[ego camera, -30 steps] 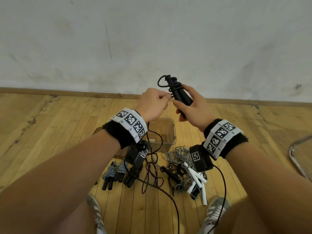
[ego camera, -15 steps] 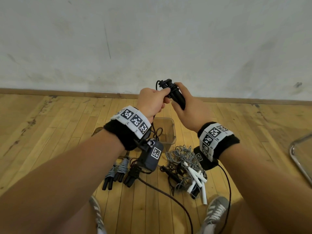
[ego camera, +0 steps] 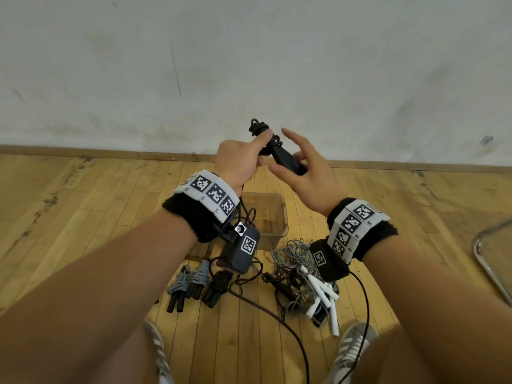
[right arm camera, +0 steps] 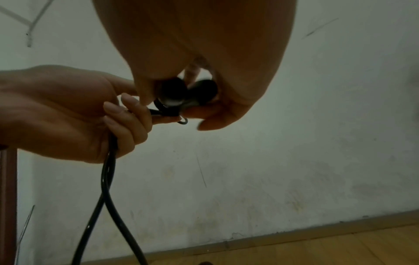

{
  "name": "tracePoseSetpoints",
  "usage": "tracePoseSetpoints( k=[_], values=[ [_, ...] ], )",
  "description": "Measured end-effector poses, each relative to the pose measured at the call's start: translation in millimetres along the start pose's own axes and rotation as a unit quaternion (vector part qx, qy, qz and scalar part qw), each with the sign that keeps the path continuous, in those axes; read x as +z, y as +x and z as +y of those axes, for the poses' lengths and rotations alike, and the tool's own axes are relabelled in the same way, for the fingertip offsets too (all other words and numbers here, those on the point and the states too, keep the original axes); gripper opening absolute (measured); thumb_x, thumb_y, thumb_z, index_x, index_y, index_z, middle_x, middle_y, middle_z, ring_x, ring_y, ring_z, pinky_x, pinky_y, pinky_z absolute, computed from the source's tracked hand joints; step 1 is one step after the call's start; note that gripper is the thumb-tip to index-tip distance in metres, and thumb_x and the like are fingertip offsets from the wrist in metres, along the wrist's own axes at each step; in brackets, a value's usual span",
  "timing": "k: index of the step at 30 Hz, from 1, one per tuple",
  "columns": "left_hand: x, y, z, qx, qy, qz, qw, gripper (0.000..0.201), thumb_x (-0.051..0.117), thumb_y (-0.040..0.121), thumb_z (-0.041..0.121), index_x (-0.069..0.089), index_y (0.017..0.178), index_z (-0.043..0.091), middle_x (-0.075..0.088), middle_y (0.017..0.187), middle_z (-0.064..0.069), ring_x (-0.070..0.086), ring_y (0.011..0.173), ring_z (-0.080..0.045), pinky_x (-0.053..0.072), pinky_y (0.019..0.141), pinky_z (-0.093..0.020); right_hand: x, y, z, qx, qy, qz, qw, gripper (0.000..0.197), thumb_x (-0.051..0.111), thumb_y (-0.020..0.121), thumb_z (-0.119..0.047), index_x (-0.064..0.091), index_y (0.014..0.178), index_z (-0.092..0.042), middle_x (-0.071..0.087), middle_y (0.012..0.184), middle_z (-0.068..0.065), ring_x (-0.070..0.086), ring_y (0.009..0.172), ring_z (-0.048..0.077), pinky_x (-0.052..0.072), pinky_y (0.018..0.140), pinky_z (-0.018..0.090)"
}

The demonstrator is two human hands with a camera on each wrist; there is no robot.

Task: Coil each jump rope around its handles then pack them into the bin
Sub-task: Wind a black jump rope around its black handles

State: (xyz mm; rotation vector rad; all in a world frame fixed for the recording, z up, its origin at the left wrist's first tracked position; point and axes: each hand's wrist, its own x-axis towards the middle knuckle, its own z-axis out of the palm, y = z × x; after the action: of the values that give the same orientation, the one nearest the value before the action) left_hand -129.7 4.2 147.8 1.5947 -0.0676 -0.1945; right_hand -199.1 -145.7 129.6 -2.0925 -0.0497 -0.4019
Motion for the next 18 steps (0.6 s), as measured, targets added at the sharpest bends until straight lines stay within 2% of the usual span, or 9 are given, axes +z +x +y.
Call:
tracePoseSetpoints(
  k=[2,4,7,10,12,13,15,18],
  values=[
    [0,0,1,0.002,-0.019,-0.016,1.0,0.051,0.066,0.097,0.042,0.073,0.103,-0.008,0.055,0.055,0.001,0.039,0.04,-0.008,0.031,0.042,-0.019,-3,1,-4,0.062,0.075,0.009,0.995,0.066,0.077,0.09,-0.034,0.045,0.147,-0.034,0.067,0.107,0.002,0.07,0.079,0.015,0.061,0.079,0.03],
    [0,-1,3,0.004,-0.045,-0.032,0.998,0.049,0.061,0.1,0.037,0.07,0.107,-0.01,0.052,0.053,0.002,0.036,0.039,-0.008,0.029,0.041,-0.019,-5,0,-9,0.127,0.19,-0.023,0.973,0.058,0.074,0.092,-0.025,0.049,0.145,-0.026,0.071,0.107,0.013,0.073,0.077,0.023,0.063,0.077,0.036],
    [1,-1,4,0.009,-0.063,-0.061,0.996,0.039,0.054,0.104,0.033,0.068,0.106,-0.004,0.049,0.052,0.005,0.033,0.041,-0.008,0.025,0.042,-0.02,-4,-5,-15,0.181,0.272,-0.119,0.938,0.036,0.061,0.101,-0.025,0.053,0.136,-0.021,0.075,0.101,0.018,0.075,0.08,0.027,0.061,0.07,0.031],
    [-2,-1,3,0.017,-0.063,-0.086,0.994,0.032,0.049,0.106,0.031,0.063,0.097,0.003,0.045,0.052,0.007,0.031,0.043,-0.008,0.025,0.044,-0.02,1,-7,-14,0.185,0.281,-0.121,0.934,0.029,0.054,0.104,-0.03,0.055,0.128,-0.015,0.073,0.083,0.011,0.068,0.062,0.018,0.056,0.058,0.026],
    [-3,-2,3,0.025,-0.058,-0.09,0.994,0.041,0.05,0.106,0.034,0.067,0.104,-0.003,0.043,0.053,0.005,0.031,0.043,-0.009,0.026,0.043,-0.019,0,-5,-13,0.166,0.265,-0.1,0.944,0.04,0.052,0.104,-0.035,0.053,0.127,-0.003,0.067,0.074,0.007,0.058,0.051,0.016,0.049,0.051,0.024],
    [-4,-3,4,0.032,-0.052,-0.086,0.994,0.046,0.053,0.104,0.038,0.069,0.106,-0.006,0.041,0.054,0.004,0.031,0.044,-0.01,0.026,0.044,-0.02,-1,-5,-13,0.153,0.249,-0.096,0.951,0.046,0.052,0.104,-0.037,0.051,0.127,0.003,0.064,0.072,0.007,0.054,0.049,0.017,0.046,0.049,0.024],
    [-6,-4,5,0.055,-0.029,-0.07,0.996,0.047,0.062,0.097,0.048,0.068,0.092,0.002,0.036,0.056,0.0,0.028,0.046,-0.012,0.026,0.046,-0.021,-2,-4,-14,0.128,0.221,-0.096,0.962,0.051,0.051,0.105,-0.039,0.05,0.125,0.007,0.062,0.072,0.007,0.052,0.048,0.018,0.044,0.049,0.025],
    [-7,-4,6,0.075,-0.015,-0.057,0.995,0.043,0.067,0.093,0.051,0.06,0.084,0.01,0.03,0.058,-0.002,0.025,0.048,-0.015,0.024,0.047,-0.023,1,-5,-17,0.122,0.223,-0.097,0.962,0.057,0.04,0.106,-0.05,0.053,0.126,0.002,0.061,0.071,0.008,0.05,0.049,0.02,0.042,0.05,0.028]
  ],
)
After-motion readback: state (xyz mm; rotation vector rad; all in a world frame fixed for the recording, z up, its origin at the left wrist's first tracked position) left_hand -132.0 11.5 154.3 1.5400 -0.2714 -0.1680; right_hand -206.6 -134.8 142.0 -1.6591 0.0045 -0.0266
